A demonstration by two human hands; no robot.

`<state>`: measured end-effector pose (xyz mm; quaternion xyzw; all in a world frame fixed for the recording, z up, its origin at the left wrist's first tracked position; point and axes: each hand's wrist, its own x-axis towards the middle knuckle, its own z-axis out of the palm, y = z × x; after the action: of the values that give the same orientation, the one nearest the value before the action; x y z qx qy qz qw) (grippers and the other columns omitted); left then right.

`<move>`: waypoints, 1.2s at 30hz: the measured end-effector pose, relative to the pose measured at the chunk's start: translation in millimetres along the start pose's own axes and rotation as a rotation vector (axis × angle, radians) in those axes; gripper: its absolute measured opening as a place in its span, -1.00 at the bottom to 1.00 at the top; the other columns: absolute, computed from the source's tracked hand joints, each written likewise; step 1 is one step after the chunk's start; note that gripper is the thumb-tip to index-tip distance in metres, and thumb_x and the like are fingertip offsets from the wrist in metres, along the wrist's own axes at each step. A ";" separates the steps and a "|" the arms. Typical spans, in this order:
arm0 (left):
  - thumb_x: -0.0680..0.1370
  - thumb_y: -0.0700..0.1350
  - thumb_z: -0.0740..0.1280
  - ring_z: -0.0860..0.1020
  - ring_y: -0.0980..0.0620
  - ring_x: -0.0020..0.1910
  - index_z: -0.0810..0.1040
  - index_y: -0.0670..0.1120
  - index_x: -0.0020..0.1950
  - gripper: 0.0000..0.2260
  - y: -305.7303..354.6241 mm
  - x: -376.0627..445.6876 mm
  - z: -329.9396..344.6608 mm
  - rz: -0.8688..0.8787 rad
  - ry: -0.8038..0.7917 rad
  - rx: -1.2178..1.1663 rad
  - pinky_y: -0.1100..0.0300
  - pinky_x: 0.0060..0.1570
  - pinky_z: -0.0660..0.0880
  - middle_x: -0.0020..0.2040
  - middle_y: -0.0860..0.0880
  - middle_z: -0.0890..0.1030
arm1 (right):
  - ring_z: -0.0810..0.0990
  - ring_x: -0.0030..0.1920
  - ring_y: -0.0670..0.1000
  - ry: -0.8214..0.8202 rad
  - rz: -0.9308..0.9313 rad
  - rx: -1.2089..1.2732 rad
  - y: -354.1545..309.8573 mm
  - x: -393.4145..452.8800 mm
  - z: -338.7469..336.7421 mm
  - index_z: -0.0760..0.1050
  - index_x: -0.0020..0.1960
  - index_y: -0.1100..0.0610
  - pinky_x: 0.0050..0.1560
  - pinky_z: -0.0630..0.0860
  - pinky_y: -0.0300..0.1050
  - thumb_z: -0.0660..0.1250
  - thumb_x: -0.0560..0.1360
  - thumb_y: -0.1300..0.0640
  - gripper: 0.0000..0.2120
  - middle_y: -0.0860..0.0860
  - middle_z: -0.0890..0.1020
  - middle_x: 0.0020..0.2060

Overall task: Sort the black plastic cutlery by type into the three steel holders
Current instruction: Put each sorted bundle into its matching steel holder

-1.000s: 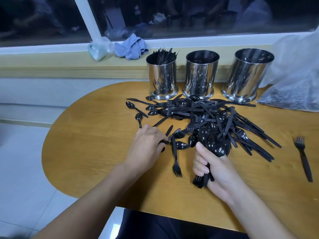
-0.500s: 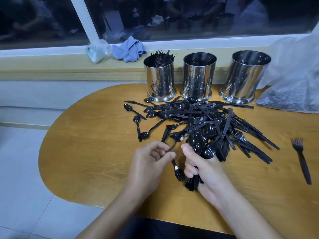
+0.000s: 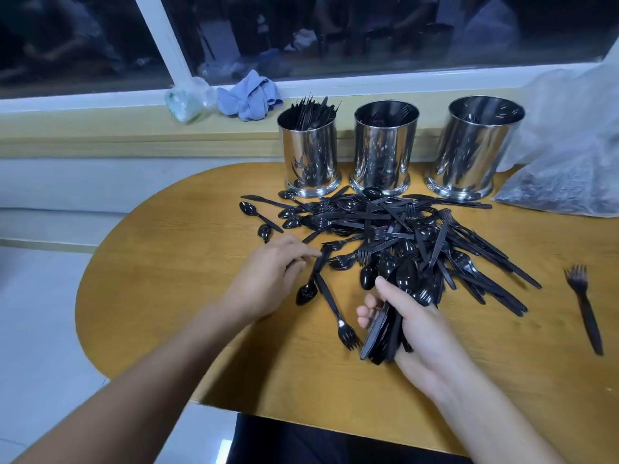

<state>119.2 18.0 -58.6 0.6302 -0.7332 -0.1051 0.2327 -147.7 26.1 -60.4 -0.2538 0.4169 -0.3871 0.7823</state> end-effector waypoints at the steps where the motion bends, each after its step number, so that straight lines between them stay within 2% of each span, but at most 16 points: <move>1: 0.74 -0.19 0.37 0.60 0.18 0.18 0.69 0.08 0.44 -0.68 -9.4 6.7 -0.2 0.060 -0.042 0.055 0.10 0.21 0.61 0.24 0.15 0.62 | 0.74 -0.07 0.15 0.002 0.005 -0.005 0.6 -0.1 0.5 0.67 0.18 0.28 0.01 0.72 0.02 0.51 0.61 0.06 -0.71 0.19 0.69 -0.09; 4: 0.74 -0.19 0.35 0.57 0.08 0.26 0.67 0.06 0.48 -0.66 -20.9 19.6 0.4 0.230 -0.149 0.162 0.07 0.25 0.59 0.29 0.10 0.61 | 0.71 -0.12 0.12 -0.025 0.020 -0.013 0.5 0.9 0.9 0.64 0.16 0.25 -0.09 0.71 -0.03 0.52 0.61 0.06 -0.72 0.18 0.65 -0.11; 8: 0.74 -0.23 0.35 0.57 0.05 0.26 0.63 0.07 0.50 -0.64 -20.0 26.0 5.7 0.325 -0.164 0.224 0.18 0.21 0.49 0.33 0.08 0.59 | 0.52 -0.25 0.02 -0.048 0.005 -0.043 -0.7 4.4 -2.8 0.57 0.01 0.13 -0.19 0.54 -0.08 0.55 0.56 0.00 -0.76 0.08 0.54 -0.20; 11: 0.73 -0.23 0.37 0.58 0.02 0.27 0.65 0.06 0.44 -0.67 -18.2 30.2 7.7 0.379 -0.176 0.251 0.14 0.25 0.51 0.32 0.05 0.62 | 0.43 -0.29 0.01 -0.079 0.002 -0.023 0.0 6.9 -6.0 0.52 -0.05 0.09 -0.26 0.48 -0.12 0.55 0.58 0.02 -0.76 0.05 0.48 -0.24; 14: 0.69 -0.23 0.42 0.57 -0.01 0.23 0.71 0.04 0.39 -0.69 -22.7 34.1 8.1 0.427 -0.192 0.310 0.00 0.17 0.59 0.28 0.03 0.61 | 0.41 -0.32 0.00 -0.082 0.012 -0.003 -0.3 7.7 -6.0 0.53 -0.09 0.08 -0.29 0.47 -0.14 0.55 0.58 0.03 -0.77 0.03 0.46 -0.26; 16: 0.67 -0.22 0.46 0.53 -0.02 0.20 0.74 0.01 0.33 -0.73 -23.7 35.3 8.6 0.492 -0.196 0.370 -0.01 0.12 0.58 0.26 0.01 0.60 | 0.38 -0.33 -0.02 -0.078 0.019 0.020 0.2 8.4 -6.1 0.53 -0.13 0.08 -0.31 0.44 -0.16 0.57 0.56 0.05 -0.76 0.02 0.44 -0.29; 19: 0.66 -0.20 0.50 0.49 -0.04 0.21 0.73 -0.02 0.20 -0.85 -21.2 36.6 6.6 0.582 -0.188 0.411 -0.02 0.15 0.54 0.28 0.01 0.60 | 0.31 -0.35 -0.03 -0.077 0.027 0.004 1.9 9.0 -6.9 0.51 -0.19 0.07 -0.30 0.38 -0.17 0.61 0.51 0.07 -0.71 0.00 0.34 -0.32; 22: 0.70 -0.15 0.47 0.51 -0.06 0.28 0.69 0.00 0.17 -0.93 -18.6 38.7 1.5 0.607 -0.151 0.409 0.01 0.16 0.48 0.26 0.05 0.66 | 0.28 -0.35 -0.04 -0.067 0.009 0.005 2.8 6.6 -7.3 0.59 -0.18 0.06 -0.30 0.35 -0.16 0.62 0.51 0.09 -0.78 0.00 0.25 -0.31; 24: 0.70 -0.14 0.46 0.56 -0.08 0.18 0.67 0.00 0.11 -0.96 -14.5 39.1 -2.9 0.587 -0.124 0.446 0.03 0.09 0.43 0.08 0.05 0.70 | 0.28 -0.36 -0.04 -0.061 -0.026 0.006 3.2 4.5 -7.5 0.63 0.00 0.10 -0.32 0.36 -0.16 0.62 0.51 0.09 -0.80 0.00 0.23 -0.29; 26: 0.71 -0.10 0.45 0.58 -0.09 0.01 0.65 -0.01 0.06 -0.95 -13.0 39.4 -7.3 0.536 -0.082 0.509 0.00 0.02 0.45 -0.09 0.03 0.69 | 0.26 -0.36 -0.04 -0.053 -0.052 0.019 4.1 4.4 -10.5 0.62 0.20 0.16 -0.32 0.35 -0.16 0.62 0.51 0.08 -0.66 -0.01 0.22 -0.29; 28: 0.73 -0.05 0.38 0.57 -0.09 -0.05 0.64 -0.02 0.05 -0.90 -13.6 38.9 -14.7 0.421 -0.052 0.526 -0.03 -0.06 0.51 -0.13 0.02 0.68 | 0.22 -0.35 -0.03 -0.063 -0.069 0.018 4.9 4.9 -13.7 0.57 0.19 0.16 -0.30 0.31 -0.14 0.61 0.51 0.08 -0.65 -0.01 0.20 -0.30; 30: 0.73 -0.01 0.35 0.59 -0.06 -0.02 0.66 0.03 0.09 -0.89 -8.7 34.1 -22.6 0.270 -0.004 0.447 0.00 -0.14 0.53 -0.10 0.07 0.68 | 0.20 -0.34 -0.01 -0.087 -0.096 -0.015 5.7 5.4 -15.8 0.51 0.18 0.14 -0.28 0.29 -0.11 0.59 0.54 0.09 -0.66 -0.03 0.23 -0.33; 32: 0.71 -0.01 0.43 0.66 0.06 -0.03 0.72 0.10 0.12 -0.93 10.6 22.0 -22.6 0.085 0.069 0.210 0.06 -0.15 0.57 -0.07 0.15 0.71 | 0.21 -0.33 0.00 -0.102 -0.154 -0.058 6.3 6.0 -13.9 0.53 0.10 0.15 -0.28 0.29 -0.09 0.57 0.55 0.12 -0.74 -0.05 0.33 -0.34; 34: 0.64 -0.09 0.56 0.69 0.16 -0.07 0.78 0.09 0.09 -0.92 39.4 6.0 -13.0 -0.093 0.077 -0.183 0.23 -0.09 0.61 -0.09 0.15 0.75 | 0.24 -0.35 -0.01 -0.110 -0.213 -0.070 8.0 7.6 -9.5 0.62 0.04 0.19 -0.30 0.30 -0.10 0.57 0.53 0.14 -0.81 -0.03 0.43 -0.27; 36: 0.60 -0.14 0.60 0.71 0.11 -0.10 0.81 0.04 0.05 -0.91 67.4 -10.5 0.1 -0.143 0.021 -0.503 0.18 -0.03 0.63 -0.09 0.10 0.78 | 0.28 -0.38 -0.04 -0.103 -0.246 -0.060 10.8 10.5 -4.1 0.66 0.14 0.25 -0.34 0.32 -0.13 0.59 0.49 0.16 -0.71 0.01 0.45 -0.24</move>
<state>61.2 40.6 -30.7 0.6038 -0.6352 -0.2939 0.3815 -143.2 23.3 -75.0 -0.3457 0.3531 -0.4540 0.7414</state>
